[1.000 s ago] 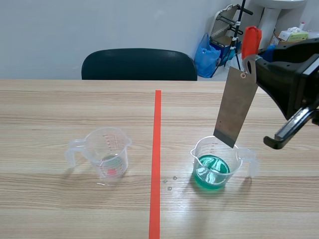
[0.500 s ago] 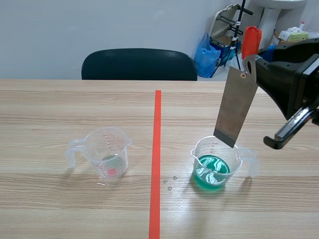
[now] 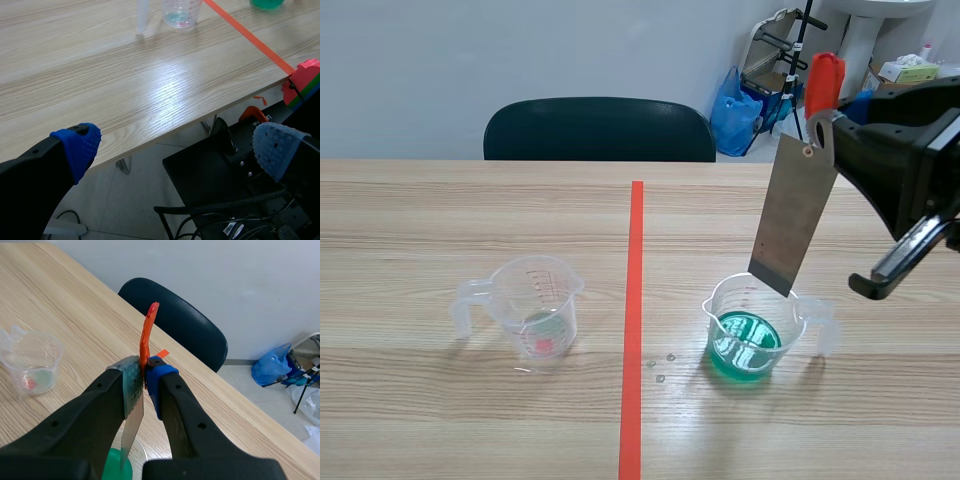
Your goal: Do the redox reaction experiment
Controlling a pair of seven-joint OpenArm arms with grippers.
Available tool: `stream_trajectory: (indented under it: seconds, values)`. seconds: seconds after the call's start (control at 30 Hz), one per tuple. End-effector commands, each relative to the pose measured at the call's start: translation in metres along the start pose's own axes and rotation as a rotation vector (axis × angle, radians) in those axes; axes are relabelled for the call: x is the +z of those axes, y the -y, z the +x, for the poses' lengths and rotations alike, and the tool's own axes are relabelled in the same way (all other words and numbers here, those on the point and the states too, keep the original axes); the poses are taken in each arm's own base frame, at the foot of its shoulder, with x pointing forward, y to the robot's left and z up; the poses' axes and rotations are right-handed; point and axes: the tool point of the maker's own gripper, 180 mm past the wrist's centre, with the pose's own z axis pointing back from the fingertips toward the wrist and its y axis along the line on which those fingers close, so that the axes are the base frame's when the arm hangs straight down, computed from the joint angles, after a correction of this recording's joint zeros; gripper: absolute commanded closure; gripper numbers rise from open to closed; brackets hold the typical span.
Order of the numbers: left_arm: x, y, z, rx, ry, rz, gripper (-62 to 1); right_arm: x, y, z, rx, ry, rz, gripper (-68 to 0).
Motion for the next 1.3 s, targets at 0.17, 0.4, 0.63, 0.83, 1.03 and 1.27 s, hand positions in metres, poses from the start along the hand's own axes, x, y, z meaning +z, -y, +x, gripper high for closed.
stream_trajectory:
  seconds: [0.17, 0.4, 0.63, 0.83, 1.03, 1.27]
  values:
    - [-0.0014, 0.0004, 0.0055, 0.003, 0.027, 0.003, -62.3, -0.0005, 0.0033, 0.0141, 0.021, 0.046, -0.003, -2.0]
    - [-0.0014, 0.0004, 0.0054, 0.003, 0.027, 0.003, -62.3, -0.0005, 0.0033, 0.0141, 0.021, 0.046, -0.003, -2.0]
    - [-0.0014, 0.0004, 0.0054, 0.003, 0.027, 0.003, -62.3, -0.0005, 0.0033, 0.0141, 0.021, 0.046, -0.003, -2.0]
    - [-0.0014, 0.0004, 0.0054, 0.003, 0.027, 0.003, -62.3, -0.0005, 0.0033, 0.0143, 0.021, 0.046, -0.003, -2.0]
    - [-0.0014, 0.0004, 0.0054, 0.003, 0.027, 0.003, -62.3, -0.0008, 0.0036, 0.0147, 0.022, 0.048, -0.003, -2.0]
    - [-0.0014, 0.0004, 0.0054, 0.003, 0.027, 0.003, -62.3, -0.0017, 0.0002, 0.0162, 0.023, 0.054, 0.016, -2.0]
